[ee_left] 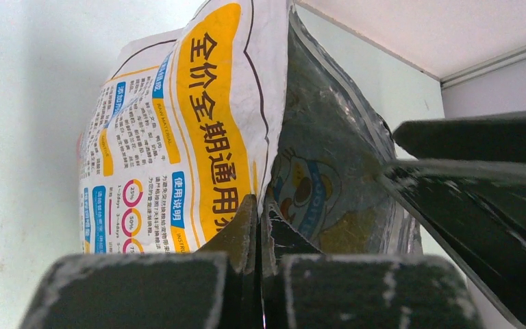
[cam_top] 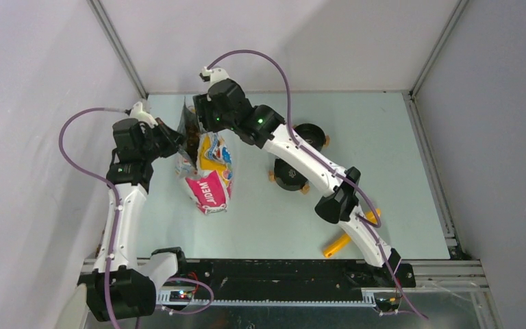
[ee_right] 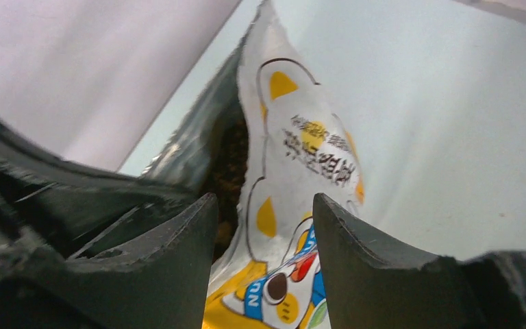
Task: Serve the pet food
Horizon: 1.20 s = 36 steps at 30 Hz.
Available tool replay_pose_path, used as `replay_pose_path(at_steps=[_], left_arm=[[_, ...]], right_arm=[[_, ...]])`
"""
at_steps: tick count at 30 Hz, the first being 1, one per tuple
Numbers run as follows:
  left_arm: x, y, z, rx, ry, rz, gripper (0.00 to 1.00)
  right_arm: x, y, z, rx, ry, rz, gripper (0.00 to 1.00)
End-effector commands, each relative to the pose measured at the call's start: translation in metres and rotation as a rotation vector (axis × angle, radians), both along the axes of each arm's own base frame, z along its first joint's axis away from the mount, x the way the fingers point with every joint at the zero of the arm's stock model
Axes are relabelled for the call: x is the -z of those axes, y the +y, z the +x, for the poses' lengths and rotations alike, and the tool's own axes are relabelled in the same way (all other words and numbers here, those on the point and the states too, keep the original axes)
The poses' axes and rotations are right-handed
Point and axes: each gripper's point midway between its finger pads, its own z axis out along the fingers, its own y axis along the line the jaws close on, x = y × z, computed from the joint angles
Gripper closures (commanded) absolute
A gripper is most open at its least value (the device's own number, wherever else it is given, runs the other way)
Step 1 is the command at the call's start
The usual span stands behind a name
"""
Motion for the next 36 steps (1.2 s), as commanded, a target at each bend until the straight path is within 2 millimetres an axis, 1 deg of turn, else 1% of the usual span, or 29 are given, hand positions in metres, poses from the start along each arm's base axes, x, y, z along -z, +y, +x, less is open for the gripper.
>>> replay_pose_path(at_steps=[1, 5, 7, 8, 9, 10, 11, 12, 13, 14, 15, 16, 17, 18, 19, 20, 21, 22, 23, 24, 25, 26, 27, 29, 31, 32, 34, 35, 36], left_arm=[[-0.060, -0.030, -0.016, 0.155, -0.175, -0.047, 1.00], [-0.054, -0.021, -0.017, 0.139, -0.097, 0.023, 1.00], [-0.051, -0.019, -0.017, 0.142, -0.058, 0.046, 1.00], [-0.046, -0.018, -0.021, 0.138, -0.019, 0.053, 1.00], [-0.049, -0.013, -0.018, 0.123, -0.017, 0.082, 1.00], [-0.045, -0.012, -0.021, 0.117, 0.015, 0.093, 1.00], [-0.051, -0.004, -0.017, 0.093, 0.011, 0.136, 1.00], [-0.048, 0.000, -0.021, 0.083, 0.046, 0.152, 1.00], [-0.057, 0.006, -0.017, 0.071, 0.037, 0.200, 1.00], [-0.055, 0.008, -0.022, 0.076, 0.073, 0.218, 1.00], [-0.069, 0.015, -0.017, 0.069, 0.055, 0.266, 1.00], [-0.084, 0.017, -0.020, 0.076, 0.045, 0.301, 1.00], [-0.084, 0.020, -0.018, 0.076, 0.064, 0.316, 1.00], [-0.096, 0.021, -0.024, 0.078, 0.059, 0.341, 1.00], [-0.099, 0.027, -0.023, 0.055, 0.062, 0.374, 1.00], [-0.105, 0.032, -0.028, 0.045, 0.059, 0.447, 1.00], [-0.108, 0.034, -0.032, 0.041, 0.057, 0.489, 1.00], [-0.107, 0.038, -0.038, 0.044, 0.067, 0.559, 1.00], [-0.105, 0.039, -0.040, 0.054, 0.079, 0.584, 1.00], [-0.100, 0.041, -0.044, 0.075, 0.107, 0.614, 1.00], [-0.096, 0.041, -0.045, 0.085, 0.123, 0.621, 1.00], [-0.091, 0.040, -0.046, 0.105, 0.143, 0.620, 1.00], [-0.089, 0.036, -0.046, 0.121, 0.142, 0.611, 1.00], [-0.096, 0.028, -0.042, 0.132, 0.090, 0.569, 1.00], [-0.105, 0.020, -0.040, 0.127, 0.030, 0.524, 0.77], [-0.107, 0.013, -0.041, 0.145, 0.009, 0.493, 0.58], [-0.116, 0.001, -0.034, 0.191, -0.039, 0.468, 0.44], [-0.118, -0.006, -0.031, 0.250, -0.067, 0.500, 0.42], [-0.119, -0.017, -0.024, 0.308, -0.080, 0.497, 0.40]], right_arm=[[0.015, -0.005, 0.021, 0.098, -0.094, -0.087, 0.44], [0.028, -0.004, 0.023, 0.050, -0.115, -0.139, 0.45], [0.034, -0.005, 0.023, 0.021, -0.125, -0.169, 0.48], [0.037, -0.008, 0.025, 0.015, -0.131, -0.190, 0.54], [0.033, -0.010, 0.025, 0.009, -0.136, -0.191, 0.63], [0.032, -0.015, 0.027, 0.006, -0.139, -0.204, 0.69], [0.022, -0.019, 0.026, 0.002, -0.149, -0.194, 0.85], [0.018, -0.023, 0.028, -0.004, -0.157, -0.200, 0.94], [0.004, -0.026, 0.024, -0.027, -0.168, -0.179, 1.00], [-0.002, -0.030, 0.024, -0.039, -0.173, -0.175, 1.00], [-0.017, -0.032, 0.017, -0.073, -0.178, -0.145, 1.00], [-0.033, -0.038, 0.010, -0.093, -0.180, -0.120, 1.00], [-0.040, -0.040, 0.005, -0.107, -0.184, -0.113, 1.00], [-0.060, -0.048, -0.006, -0.122, -0.199, -0.095, 1.00], [-0.062, -0.050, -0.017, -0.142, -0.202, -0.109, 1.00], [-0.084, -0.063, -0.029, -0.142, -0.222, -0.098, 1.00], [-0.077, -0.067, -0.037, -0.153, -0.214, -0.129, 1.00], [-0.097, -0.082, -0.047, -0.136, -0.237, -0.116, 1.00], [-0.085, -0.087, -0.051, -0.139, -0.215, -0.147, 1.00], [-0.099, -0.100, -0.057, -0.122, -0.232, -0.135, 1.00], [-0.087, -0.105, -0.057, -0.116, -0.213, -0.167, 1.00], [-0.091, -0.114, -0.059, -0.103, -0.219, -0.169, 1.00], [-0.081, -0.118, -0.058, -0.100, -0.209, -0.198, 1.00], [-0.074, -0.124, -0.055, -0.091, -0.195, -0.213, 1.00], [-0.075, -0.124, -0.054, -0.096, -0.196, -0.203, 1.00], [-0.075, -0.123, -0.053, -0.098, -0.199, -0.202, 1.00], [-0.081, -0.119, -0.048, -0.101, -0.212, -0.187, 1.00], [-0.077, -0.116, -0.045, -0.103, -0.205, -0.190, 1.00], [-0.080, -0.114, -0.044, -0.101, -0.206, -0.182, 0.92]])
